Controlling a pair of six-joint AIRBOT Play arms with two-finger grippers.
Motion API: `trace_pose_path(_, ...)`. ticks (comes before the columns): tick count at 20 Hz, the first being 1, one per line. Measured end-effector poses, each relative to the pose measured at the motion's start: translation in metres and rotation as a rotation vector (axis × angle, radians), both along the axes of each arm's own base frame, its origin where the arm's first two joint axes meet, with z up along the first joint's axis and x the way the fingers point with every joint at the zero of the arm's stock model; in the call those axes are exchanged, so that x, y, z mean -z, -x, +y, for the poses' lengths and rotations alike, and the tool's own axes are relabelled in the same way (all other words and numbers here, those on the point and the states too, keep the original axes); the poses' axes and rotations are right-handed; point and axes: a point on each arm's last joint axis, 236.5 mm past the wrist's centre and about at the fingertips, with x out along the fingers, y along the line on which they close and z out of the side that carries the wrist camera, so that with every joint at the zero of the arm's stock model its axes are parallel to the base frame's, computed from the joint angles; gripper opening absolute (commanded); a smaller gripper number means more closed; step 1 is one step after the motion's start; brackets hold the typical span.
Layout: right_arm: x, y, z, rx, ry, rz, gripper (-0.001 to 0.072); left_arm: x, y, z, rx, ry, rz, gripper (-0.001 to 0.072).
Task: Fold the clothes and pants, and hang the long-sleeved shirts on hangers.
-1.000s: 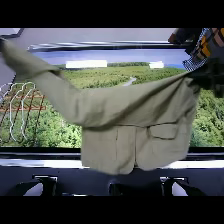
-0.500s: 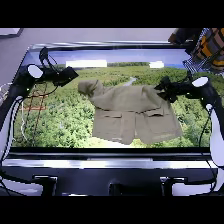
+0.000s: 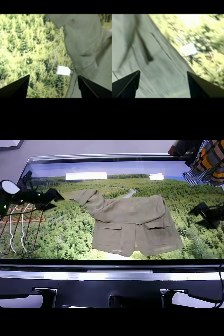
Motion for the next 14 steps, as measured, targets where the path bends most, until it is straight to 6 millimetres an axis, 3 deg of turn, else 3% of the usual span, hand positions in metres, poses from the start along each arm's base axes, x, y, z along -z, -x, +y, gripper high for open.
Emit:
trace_pose_path(4,0.042,0.048,0.003,-0.052,-0.052,0.128,0.0671,0.037,0.059,-0.009,-0.004,0.032,0.103,0.0679)
trace_pose_path(7,0.067,0.066,0.008,-0.09,-0.087,0.19,0.0671,0.06,0.088,-0.018,-0.002,0.053,0.164,0.0671)
trace_pose_path(14,0.103,0.072,0.015,-0.124,-0.148,0.23,0.0648,0.076,0.109,-0.027,0.004,0.066,0.205,0.0672)
